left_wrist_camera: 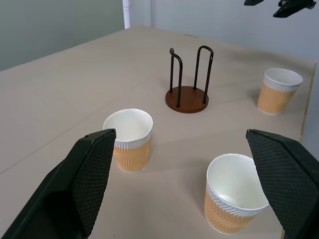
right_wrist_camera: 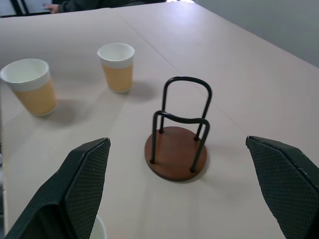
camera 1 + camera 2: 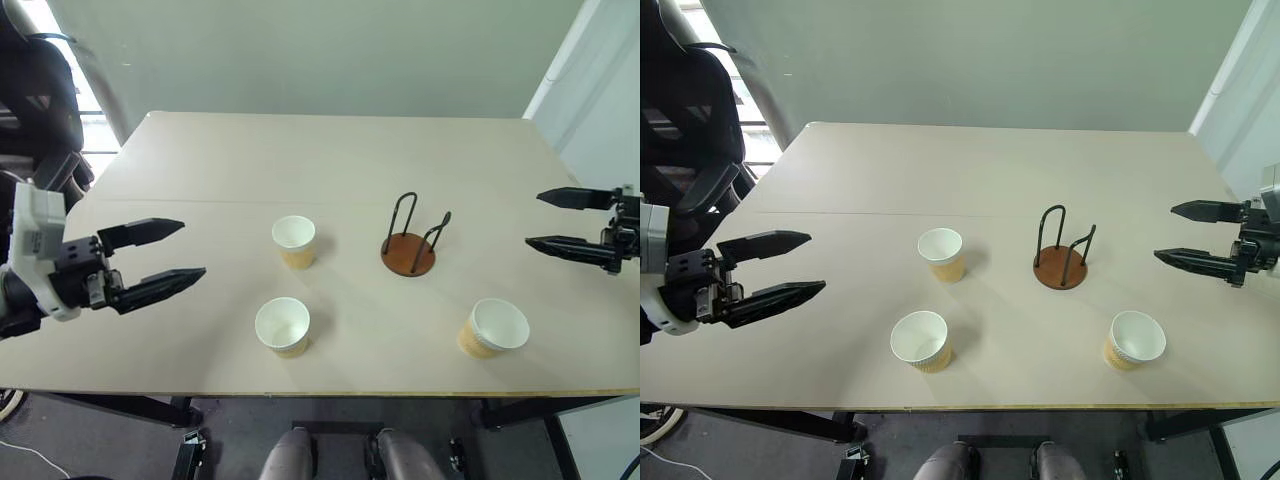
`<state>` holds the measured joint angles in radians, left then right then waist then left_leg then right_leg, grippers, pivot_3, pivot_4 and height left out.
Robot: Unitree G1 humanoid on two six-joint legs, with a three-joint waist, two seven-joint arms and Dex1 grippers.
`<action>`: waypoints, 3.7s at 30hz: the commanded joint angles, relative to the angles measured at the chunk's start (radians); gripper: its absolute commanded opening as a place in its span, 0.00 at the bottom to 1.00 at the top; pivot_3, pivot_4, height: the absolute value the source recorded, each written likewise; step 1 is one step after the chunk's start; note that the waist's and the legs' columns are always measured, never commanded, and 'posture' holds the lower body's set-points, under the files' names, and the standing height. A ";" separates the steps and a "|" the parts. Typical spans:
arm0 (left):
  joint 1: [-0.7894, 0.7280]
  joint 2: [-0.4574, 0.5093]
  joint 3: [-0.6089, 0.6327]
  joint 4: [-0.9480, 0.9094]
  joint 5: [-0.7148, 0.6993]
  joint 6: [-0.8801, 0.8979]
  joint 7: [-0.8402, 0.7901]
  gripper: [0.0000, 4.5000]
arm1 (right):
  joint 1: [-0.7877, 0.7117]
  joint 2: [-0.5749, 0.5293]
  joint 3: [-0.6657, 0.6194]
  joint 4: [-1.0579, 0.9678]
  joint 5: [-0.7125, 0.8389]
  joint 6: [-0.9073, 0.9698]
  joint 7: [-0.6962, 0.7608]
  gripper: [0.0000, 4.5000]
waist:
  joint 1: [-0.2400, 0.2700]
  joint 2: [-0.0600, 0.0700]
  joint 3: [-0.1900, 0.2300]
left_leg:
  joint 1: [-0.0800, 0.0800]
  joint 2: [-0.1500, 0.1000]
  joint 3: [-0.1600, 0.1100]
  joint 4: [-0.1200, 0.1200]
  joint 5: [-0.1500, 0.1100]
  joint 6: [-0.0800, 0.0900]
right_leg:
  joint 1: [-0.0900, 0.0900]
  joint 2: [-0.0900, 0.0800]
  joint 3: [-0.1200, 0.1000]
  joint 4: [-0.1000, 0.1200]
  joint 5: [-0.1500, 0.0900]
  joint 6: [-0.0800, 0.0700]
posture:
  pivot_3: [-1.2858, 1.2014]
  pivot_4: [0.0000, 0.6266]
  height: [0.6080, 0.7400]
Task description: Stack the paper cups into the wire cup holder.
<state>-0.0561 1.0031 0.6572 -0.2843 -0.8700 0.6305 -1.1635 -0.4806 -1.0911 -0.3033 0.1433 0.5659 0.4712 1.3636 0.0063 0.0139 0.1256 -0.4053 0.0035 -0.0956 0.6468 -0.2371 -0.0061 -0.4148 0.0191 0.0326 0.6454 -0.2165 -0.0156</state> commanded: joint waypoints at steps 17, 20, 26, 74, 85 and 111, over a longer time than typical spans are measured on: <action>-0.052 0.004 -0.021 0.030 0.014 -0.046 0.001 0.99 | 0.096 0.052 -0.190 -0.135 0.127 0.080 -0.160 1.00 | 0.002 0.000 0.000 | -0.001 0.000 0.000 0.000 0.000 0.000 | 0.000 0.000 0.000 0.000 0.000 0.002 | 0.52 0.24 1.00; -0.071 -0.008 -0.031 0.036 0.027 -0.068 0.024 0.99 | 0.132 0.095 -0.229 -0.170 0.164 0.097 -0.201 1.00 | 0.002 -0.001 0.000 | -0.001 0.000 0.000 0.000 0.000 0.000 | 0.000 0.000 0.000 0.000 0.000 0.002 | 0.52 0.24 1.00; -0.118 -0.048 -0.041 0.044 0.062 -0.084 0.134 0.99 | 0.170 0.089 -0.190 -0.205 0.194 0.163 -0.176 1.00 | 0.000 0.000 0.000 | 0.000 0.000 0.000 0.000 0.001 0.001 | 0.000 0.000 0.000 0.000 -0.001 0.002 | 0.52 0.24 1.00; 0.010 -0.036 0.059 -0.111 -0.072 0.012 0.136 0.99 | 0.029 0.451 0.316 -0.318 -0.109 0.238 -0.629 1.00 | -0.002 -0.003 0.000 | 0.001 0.000 0.000 0.000 0.000 0.001 | 0.001 0.000 0.000 0.000 0.000 0.004 | 0.52 0.24 1.00; 0.042 -0.034 0.080 -0.131 -0.087 0.010 0.157 1.00 | -0.040 0.554 0.343 -0.249 -0.187 0.171 -0.649 0.54 | 0.001 -0.003 0.000 | 0.000 0.000 0.000 0.000 0.000 0.000 | 0.000 0.000 -0.001 0.000 0.002 0.003 | 0.52 0.24 1.00; 0.079 0.031 0.032 -0.124 -0.099 0.069 0.038 1.00 | 0.136 0.338 0.469 -0.553 -0.020 0.109 -0.155 0.01 | -0.005 -0.006 -0.002 | 0.001 0.011 0.006 0.002 -0.004 -0.003 | -0.004 0.012 0.008 0.000 -0.001 -0.014 | 0.52 0.24 1.00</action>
<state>0.0247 1.0129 0.6763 -0.3928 -0.9586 0.6989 -1.1142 -0.3408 -0.7491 0.1626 -0.4000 0.5523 0.6271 1.1803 0.0013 0.0078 0.1240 -0.4034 0.0152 -0.0886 0.6483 -0.2414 -0.0093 -0.4189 0.0330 0.0400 0.6456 -0.2168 -0.0311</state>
